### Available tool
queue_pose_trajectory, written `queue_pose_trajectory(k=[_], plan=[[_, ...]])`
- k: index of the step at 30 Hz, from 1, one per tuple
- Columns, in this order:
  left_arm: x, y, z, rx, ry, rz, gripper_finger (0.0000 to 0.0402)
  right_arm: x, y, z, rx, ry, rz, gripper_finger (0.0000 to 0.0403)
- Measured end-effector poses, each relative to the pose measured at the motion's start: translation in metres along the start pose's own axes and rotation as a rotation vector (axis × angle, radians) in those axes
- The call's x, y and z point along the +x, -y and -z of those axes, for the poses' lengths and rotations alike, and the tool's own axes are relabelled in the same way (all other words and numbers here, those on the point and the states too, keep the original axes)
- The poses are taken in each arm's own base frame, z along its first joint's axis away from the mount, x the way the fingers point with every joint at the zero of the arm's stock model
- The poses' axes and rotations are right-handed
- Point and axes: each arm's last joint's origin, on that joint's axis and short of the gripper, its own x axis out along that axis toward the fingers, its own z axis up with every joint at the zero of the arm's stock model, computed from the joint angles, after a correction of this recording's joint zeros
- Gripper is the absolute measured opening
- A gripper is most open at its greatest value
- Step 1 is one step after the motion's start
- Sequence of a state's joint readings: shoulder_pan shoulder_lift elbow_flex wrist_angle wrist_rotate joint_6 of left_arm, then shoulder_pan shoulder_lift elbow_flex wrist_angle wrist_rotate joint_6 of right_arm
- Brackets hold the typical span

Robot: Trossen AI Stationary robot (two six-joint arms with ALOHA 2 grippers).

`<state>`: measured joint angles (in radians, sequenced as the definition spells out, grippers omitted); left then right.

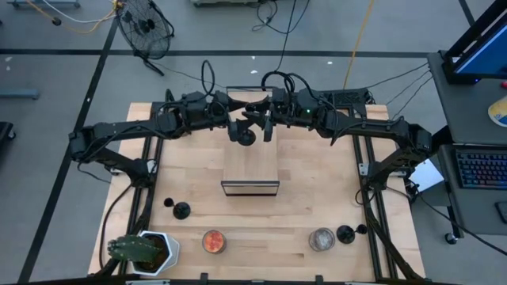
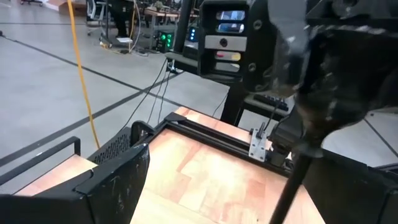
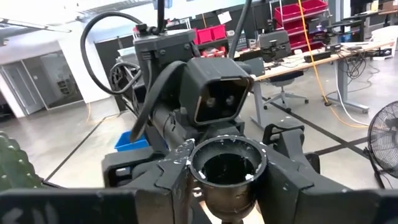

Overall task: Pick & Place candle stick holders
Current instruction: Put the top black candle holder on the shelf

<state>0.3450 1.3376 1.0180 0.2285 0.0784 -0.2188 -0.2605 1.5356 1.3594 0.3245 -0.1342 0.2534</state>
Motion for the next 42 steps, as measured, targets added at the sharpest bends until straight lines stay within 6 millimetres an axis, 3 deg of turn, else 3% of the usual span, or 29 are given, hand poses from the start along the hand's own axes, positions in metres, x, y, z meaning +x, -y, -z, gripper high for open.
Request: queue_pose_trajectory(k=[3, 7, 24, 34, 42], plan=[[0.0002, 0.0027, 0.0006, 0.006, -0.002, 0.009, 0.0386, 0.0, -0.0003, 0.0001, 0.0, 0.0, -0.001, 0.0134], [0.0004, 0.0063, 0.0014, 0.035, -0.005, 0.022, 0.0336, 0.0, -0.0003, 0.0001, 0.017, 0.0, 0.0, 0.0134], [0.0002, 0.0087, -0.0001, 0.052, 0.003, 0.09, 0.0024, 0.0, 0.0002, 0.0, 0.024, 0.001, 0.007, 0.0134], [0.0001, 0.0084, 0.0001, 0.036, -0.002, 0.094, 0.001, 0.0, 0.0004, 0.0005, 0.02, -0.004, 0.008, 0.0141], [-0.0005, 0.0039, -0.0007, 0.024, 0.0, 0.057, 0.0009, 0.0, 0.0005, 0.0018, -0.017, -0.015, 0.008, 0.0189]])
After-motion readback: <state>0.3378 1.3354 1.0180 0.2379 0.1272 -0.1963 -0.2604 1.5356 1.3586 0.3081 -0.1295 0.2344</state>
